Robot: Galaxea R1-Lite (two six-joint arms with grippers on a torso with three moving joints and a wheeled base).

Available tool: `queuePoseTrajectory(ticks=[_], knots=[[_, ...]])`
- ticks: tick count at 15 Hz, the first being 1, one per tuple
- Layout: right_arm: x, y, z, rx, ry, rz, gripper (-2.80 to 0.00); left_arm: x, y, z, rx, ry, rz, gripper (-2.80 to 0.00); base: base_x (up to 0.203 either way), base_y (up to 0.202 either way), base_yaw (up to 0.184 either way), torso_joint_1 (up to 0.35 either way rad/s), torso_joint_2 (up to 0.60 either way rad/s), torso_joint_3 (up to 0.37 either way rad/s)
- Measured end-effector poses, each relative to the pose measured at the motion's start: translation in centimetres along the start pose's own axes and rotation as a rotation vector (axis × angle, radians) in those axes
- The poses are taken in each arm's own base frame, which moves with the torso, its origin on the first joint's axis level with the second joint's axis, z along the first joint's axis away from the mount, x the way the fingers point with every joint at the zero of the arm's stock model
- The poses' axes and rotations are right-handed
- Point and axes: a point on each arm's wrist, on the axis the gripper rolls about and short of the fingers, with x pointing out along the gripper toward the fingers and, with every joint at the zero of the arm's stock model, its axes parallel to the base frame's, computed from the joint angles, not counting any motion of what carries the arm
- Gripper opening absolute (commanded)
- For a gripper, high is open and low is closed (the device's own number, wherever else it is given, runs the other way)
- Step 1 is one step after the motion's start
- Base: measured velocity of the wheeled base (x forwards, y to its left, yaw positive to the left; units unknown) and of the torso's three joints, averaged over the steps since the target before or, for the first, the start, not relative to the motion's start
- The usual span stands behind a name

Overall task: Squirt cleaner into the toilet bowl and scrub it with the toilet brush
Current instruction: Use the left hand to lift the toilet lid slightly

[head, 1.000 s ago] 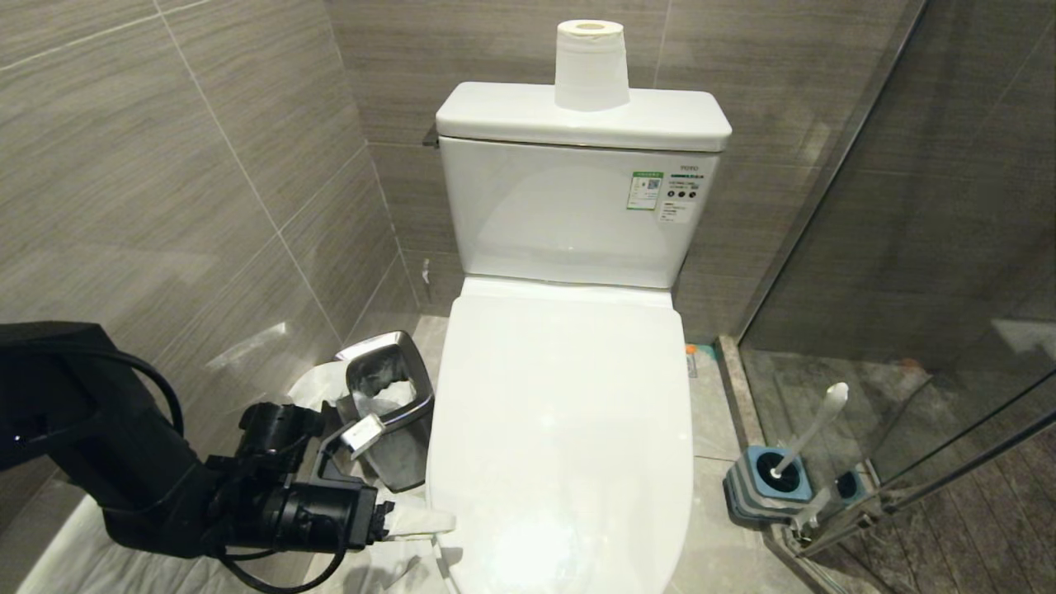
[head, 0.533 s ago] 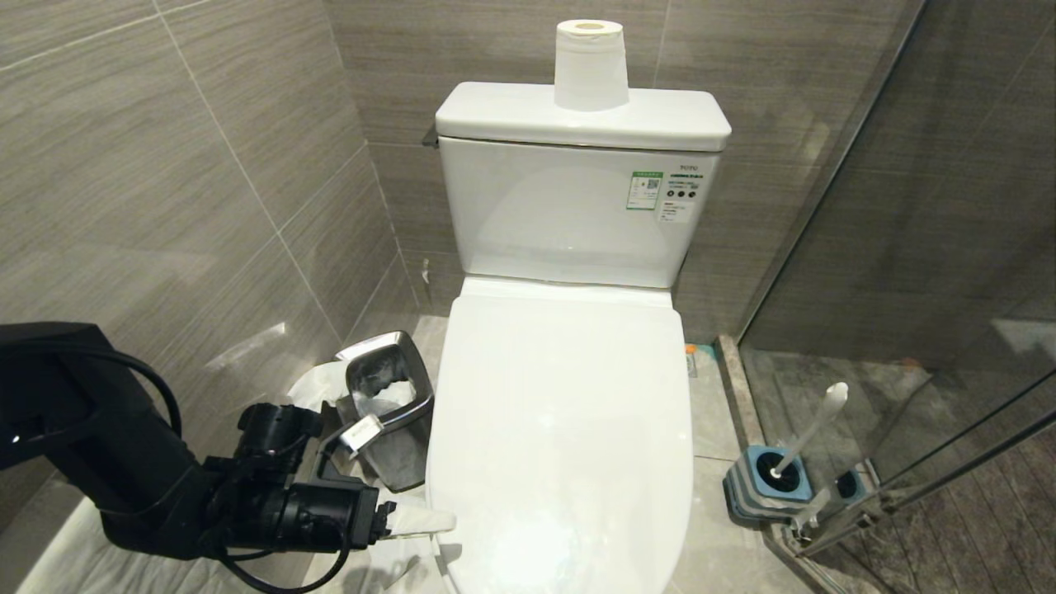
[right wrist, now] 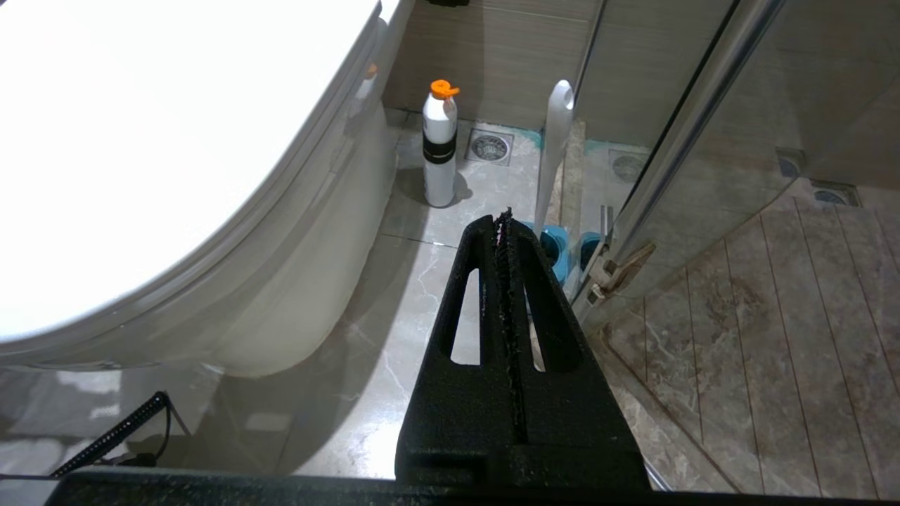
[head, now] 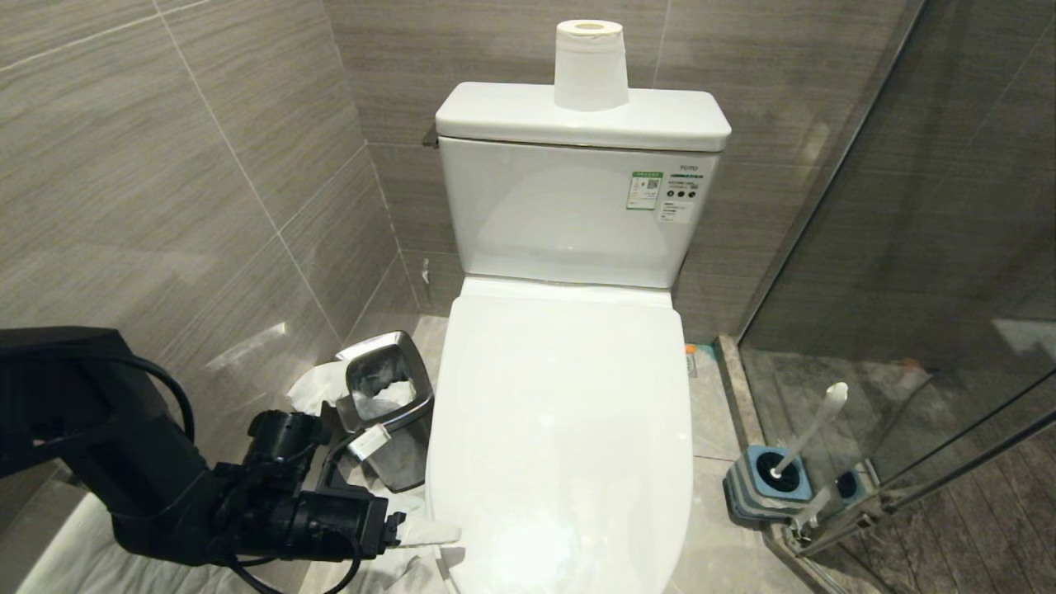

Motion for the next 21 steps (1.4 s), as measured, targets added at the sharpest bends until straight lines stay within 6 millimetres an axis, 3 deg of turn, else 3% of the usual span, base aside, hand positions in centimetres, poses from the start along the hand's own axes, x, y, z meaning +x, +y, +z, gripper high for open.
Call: queuePoseTrajectory(ticks=[14, 18, 21], knots=[[0.0, 0.0, 0.0, 0.000, 0.000, 0.000, -2.80, 2.3, -0.5, 0.0, 0.072, 0.018, 0.057, 0.00, 0.000, 0.000, 0.000, 0.000, 0.00, 0.000], [0.0, 0.0, 0.0, 0.000, 0.000, 0.000, -2.80, 2.0, -0.9, 1.6, 0.040, -0.017, 0.042, 0.00, 0.000, 0.000, 0.000, 0.000, 0.00, 0.000], [0.0, 0.0, 0.0, 0.000, 0.000, 0.000, -2.80, 1.4, -2.5, 3.6, -0.027, -0.074, -0.020, 0.00, 0.000, 0.000, 0.000, 0.011, 0.00, -0.002]])
